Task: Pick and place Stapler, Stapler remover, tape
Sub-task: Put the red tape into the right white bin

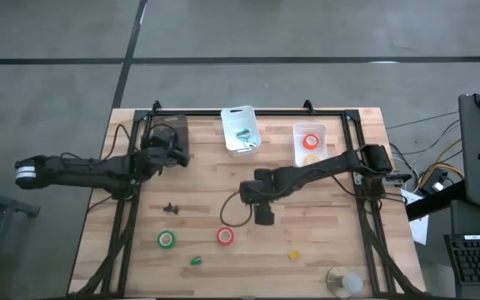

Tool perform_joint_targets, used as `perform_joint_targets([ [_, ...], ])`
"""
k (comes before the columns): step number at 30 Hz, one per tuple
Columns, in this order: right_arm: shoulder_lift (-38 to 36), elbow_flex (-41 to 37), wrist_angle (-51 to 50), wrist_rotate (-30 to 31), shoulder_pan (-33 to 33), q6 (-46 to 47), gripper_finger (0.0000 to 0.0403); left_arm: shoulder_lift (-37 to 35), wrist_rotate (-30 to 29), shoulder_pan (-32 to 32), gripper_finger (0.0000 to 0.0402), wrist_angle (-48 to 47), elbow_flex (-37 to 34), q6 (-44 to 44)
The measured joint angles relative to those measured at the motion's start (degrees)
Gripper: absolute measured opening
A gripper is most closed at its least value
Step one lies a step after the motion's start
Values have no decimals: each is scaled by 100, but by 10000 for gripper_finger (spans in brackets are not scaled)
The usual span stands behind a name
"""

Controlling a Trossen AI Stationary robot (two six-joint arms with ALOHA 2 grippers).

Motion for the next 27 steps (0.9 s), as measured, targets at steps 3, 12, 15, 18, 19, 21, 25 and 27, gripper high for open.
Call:
perform_joint_targets([
  [3, -3, -12, -232, -20, 181, 39, 221, -24, 322, -284, 229, 29, 244, 102],
  [12, -122, -12, -388, -2, 674, -41, 220, 12, 2220, -1269, 229, 990, 378, 229],
  [15, -154, -11, -364, 67, 725, 104, 219, 124, 2615, -1674, 229, 1129, 373, 44],
  [18, -207, -20, -365, 257, 725, 331, 219, 390, 2608, -2133, 227, 1386, 371, -330],
  [19, -220, -20, -359, 335, 732, 363, 219, 531, 2602, -2300, 226, 1474, 371, -407],
  [21, -223, -23, -241, 387, 753, 354, 219, 825, 2551, -2621, 225, 1666, 371, -551],
  [25, -223, -81, 102, 368, 811, 331, 218, 1400, 2310, -3079, 225, 2153, 464, -770],
  [27, -225, -198, 273, 366, 849, 337, 212, 1677, 2294, -3219, 225, 2186, 571, -849],
])
